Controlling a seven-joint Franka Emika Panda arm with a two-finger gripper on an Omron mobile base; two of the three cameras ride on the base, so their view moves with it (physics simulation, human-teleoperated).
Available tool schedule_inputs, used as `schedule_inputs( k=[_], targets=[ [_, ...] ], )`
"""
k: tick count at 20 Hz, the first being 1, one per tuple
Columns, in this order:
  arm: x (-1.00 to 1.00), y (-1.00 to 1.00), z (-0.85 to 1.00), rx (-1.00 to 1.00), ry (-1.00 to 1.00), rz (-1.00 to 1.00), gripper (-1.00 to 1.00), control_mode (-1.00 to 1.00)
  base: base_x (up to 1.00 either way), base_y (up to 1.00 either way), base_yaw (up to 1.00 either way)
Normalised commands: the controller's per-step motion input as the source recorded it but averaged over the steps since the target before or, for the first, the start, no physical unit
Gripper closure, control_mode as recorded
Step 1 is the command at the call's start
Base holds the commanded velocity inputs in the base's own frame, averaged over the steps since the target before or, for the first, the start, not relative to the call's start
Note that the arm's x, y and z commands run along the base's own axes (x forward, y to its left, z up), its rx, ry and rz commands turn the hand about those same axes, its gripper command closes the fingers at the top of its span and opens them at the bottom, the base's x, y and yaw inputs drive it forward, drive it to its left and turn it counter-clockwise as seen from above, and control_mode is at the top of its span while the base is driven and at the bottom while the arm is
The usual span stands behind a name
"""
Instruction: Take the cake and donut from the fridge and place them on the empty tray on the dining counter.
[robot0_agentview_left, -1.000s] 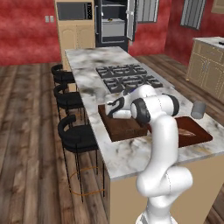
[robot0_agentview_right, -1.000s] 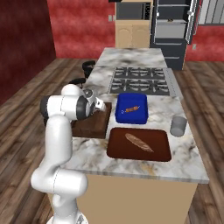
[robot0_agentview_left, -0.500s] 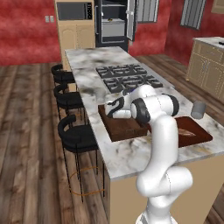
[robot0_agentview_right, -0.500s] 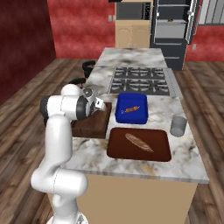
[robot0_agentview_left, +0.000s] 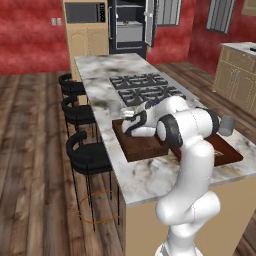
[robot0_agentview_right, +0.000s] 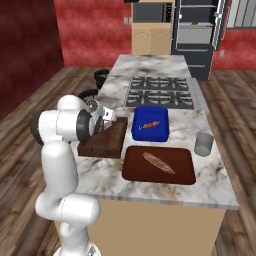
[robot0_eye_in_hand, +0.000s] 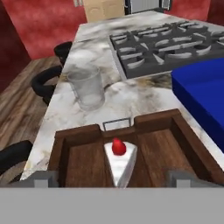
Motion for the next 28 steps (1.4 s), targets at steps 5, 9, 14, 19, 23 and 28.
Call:
schedule_inputs(
  k=[5,9,14,19,23,28],
  targets=[
    [-1.0,-0.41,0.96,0.05,-0.15,-0.05,-1.0,-1.0,0.0,0.0,0.0],
    [-0.98,-0.61,1.0,0.19,0.11,-0.06,-1.0,-1.0,0.0,0.0,0.0],
    [-0.52,-0.45,1.0,0.06,0.23,-0.01,-1.0,-1.0,0.0,0.0,0.0],
    [-0.36,-0.41,0.99,-0.1,0.42,0.0,-1.0,-1.0,0.0,0.0,0.0],
    [-0.44,-0.14,0.81,-0.13,0.41,0.0,-1.0,-1.0,0.0,0.0,0.0],
    [-0.88,0.0,0.07,0.0,0.03,0.0,-1.0,-1.0,0.0,0.0,0.0]
  ],
)
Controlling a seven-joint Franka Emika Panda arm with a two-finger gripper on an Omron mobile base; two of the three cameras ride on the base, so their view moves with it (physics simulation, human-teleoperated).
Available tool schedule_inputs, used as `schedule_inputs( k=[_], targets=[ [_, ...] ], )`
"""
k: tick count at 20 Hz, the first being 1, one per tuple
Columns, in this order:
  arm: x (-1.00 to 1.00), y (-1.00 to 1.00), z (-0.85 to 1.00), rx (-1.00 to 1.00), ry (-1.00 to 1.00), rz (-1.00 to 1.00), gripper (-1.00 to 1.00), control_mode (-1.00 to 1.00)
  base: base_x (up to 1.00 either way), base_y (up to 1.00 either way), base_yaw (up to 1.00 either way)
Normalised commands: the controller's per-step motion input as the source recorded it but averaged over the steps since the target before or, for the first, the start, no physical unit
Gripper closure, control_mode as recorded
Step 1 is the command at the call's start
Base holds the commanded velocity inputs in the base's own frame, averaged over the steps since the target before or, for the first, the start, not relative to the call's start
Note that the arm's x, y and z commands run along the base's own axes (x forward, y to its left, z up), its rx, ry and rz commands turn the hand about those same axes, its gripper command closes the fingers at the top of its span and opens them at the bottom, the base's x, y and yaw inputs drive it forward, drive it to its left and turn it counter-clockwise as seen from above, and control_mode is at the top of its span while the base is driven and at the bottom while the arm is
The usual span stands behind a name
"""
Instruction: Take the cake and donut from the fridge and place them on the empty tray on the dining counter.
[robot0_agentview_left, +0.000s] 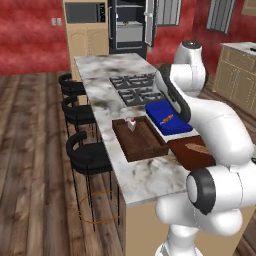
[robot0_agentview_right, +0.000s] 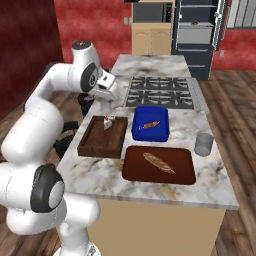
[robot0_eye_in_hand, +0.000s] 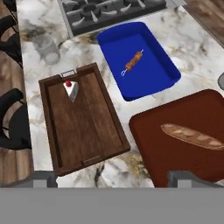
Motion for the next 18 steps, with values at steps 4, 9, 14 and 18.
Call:
schedule_inputs(
  k=[4,9,14,18],
  targets=[
    [-0.98,0.04,0.0,0.0,-0.06,0.0,-1.0,-1.0,0.0,0.0,0.0],
    [-0.91,0.01,0.0,-0.03,-0.17,0.05,-1.0,-1.0,0.0,0.0,0.0],
    [-0.64,0.0,0.01,-0.11,-0.49,0.15,-1.0,-1.0,0.0,0.0,0.0],
    [-0.27,0.0,0.0,-0.12,-0.63,0.12,-1.0,-1.0,0.0,0.0,0.0]
  ],
)
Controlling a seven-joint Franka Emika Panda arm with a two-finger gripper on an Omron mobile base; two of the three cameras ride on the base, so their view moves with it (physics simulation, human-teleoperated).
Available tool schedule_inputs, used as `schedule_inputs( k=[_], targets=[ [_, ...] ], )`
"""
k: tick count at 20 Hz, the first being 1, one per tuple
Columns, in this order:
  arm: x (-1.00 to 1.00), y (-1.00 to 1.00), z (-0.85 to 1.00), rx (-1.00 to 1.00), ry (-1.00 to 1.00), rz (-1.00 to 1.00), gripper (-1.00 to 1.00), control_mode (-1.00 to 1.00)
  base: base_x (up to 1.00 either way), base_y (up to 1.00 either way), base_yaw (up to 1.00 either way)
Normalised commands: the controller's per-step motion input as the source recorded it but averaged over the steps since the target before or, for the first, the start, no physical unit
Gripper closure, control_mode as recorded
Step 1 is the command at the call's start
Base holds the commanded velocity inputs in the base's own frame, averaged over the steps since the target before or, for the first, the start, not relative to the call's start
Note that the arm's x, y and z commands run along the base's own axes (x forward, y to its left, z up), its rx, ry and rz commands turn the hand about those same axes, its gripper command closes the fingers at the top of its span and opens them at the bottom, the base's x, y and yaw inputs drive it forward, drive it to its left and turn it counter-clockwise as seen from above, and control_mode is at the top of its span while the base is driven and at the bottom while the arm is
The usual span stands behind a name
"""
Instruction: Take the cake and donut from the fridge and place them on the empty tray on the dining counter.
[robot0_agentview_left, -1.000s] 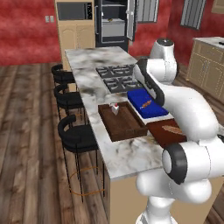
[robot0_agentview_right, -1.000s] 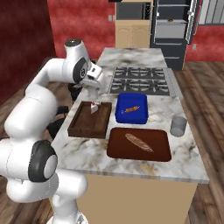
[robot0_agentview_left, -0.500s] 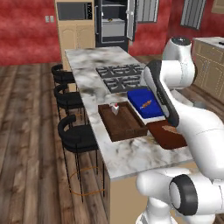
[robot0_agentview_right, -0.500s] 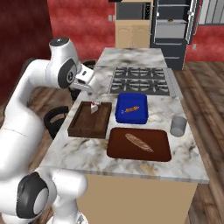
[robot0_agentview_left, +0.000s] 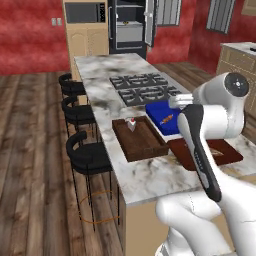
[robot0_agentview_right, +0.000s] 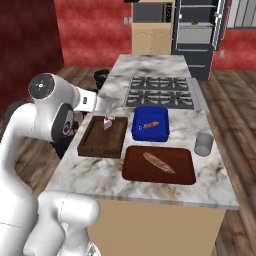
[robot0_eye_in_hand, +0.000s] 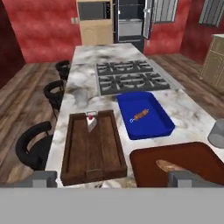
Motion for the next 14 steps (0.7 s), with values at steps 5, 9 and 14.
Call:
schedule_inputs(
  k=[5,9,14],
  targets=[
    [-0.06,0.0,0.11,-0.03,-0.27,0.06,-1.0,-1.0,0.0,0.0,0.0],
    [-0.09,0.0,0.13,0.0,0.0,0.01,-1.0,-1.0,0.0,0.0,0.0],
    [-0.41,0.0,0.56,0.0,0.0,-0.01,-1.0,-1.0,0.0,0.0,0.0]
  ],
)
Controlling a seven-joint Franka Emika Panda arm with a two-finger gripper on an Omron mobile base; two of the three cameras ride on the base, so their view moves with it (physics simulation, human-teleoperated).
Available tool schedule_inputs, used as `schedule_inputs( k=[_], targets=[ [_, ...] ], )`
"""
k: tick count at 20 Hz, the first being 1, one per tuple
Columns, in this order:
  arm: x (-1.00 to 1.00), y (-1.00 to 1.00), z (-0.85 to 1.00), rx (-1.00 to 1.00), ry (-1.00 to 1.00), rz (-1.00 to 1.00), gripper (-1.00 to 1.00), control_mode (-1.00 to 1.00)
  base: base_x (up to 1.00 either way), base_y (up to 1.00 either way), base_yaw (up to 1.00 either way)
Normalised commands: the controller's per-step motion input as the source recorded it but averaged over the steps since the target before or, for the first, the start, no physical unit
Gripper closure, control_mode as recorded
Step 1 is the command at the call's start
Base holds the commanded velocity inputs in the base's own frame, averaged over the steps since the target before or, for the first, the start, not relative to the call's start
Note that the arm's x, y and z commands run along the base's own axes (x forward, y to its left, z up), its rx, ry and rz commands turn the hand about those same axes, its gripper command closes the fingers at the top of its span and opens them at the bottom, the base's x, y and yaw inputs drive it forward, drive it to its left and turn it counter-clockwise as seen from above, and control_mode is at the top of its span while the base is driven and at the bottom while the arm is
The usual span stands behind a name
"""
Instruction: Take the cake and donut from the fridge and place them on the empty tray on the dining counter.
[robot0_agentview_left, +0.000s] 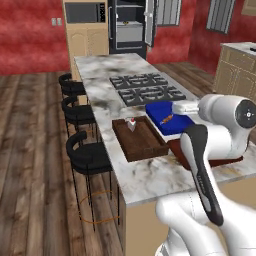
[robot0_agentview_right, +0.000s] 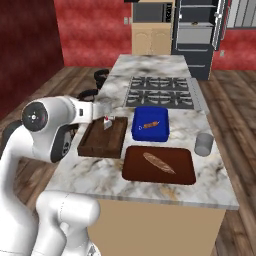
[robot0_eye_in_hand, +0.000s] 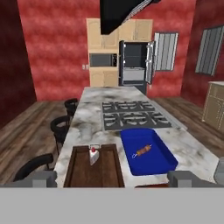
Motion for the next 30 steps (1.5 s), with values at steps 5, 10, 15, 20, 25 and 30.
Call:
schedule_inputs(
  k=[5,10,15,20,25,30],
  targets=[
    [-0.69,0.0,0.57,0.0,-0.04,0.0,-1.0,-1.0,0.0,0.0,0.0],
    [-0.45,0.0,0.21,0.0,-0.01,0.0,-1.0,1.0,-0.11,-0.02,0.0],
    [0.0,0.0,0.0,0.0,0.0,0.0,-1.0,1.0,-0.91,-0.48,-0.04],
    [0.0,0.0,0.0,0.0,0.0,0.0,-1.0,1.0,-0.37,-1.0,-0.01],
    [0.0,0.0,0.0,0.0,0.0,0.0,-1.0,1.0,0.3,-1.0,0.0],
    [0.0,0.0,0.0,0.0,0.0,0.0,-1.0,1.0,0.57,-1.0,0.03]
  ],
)
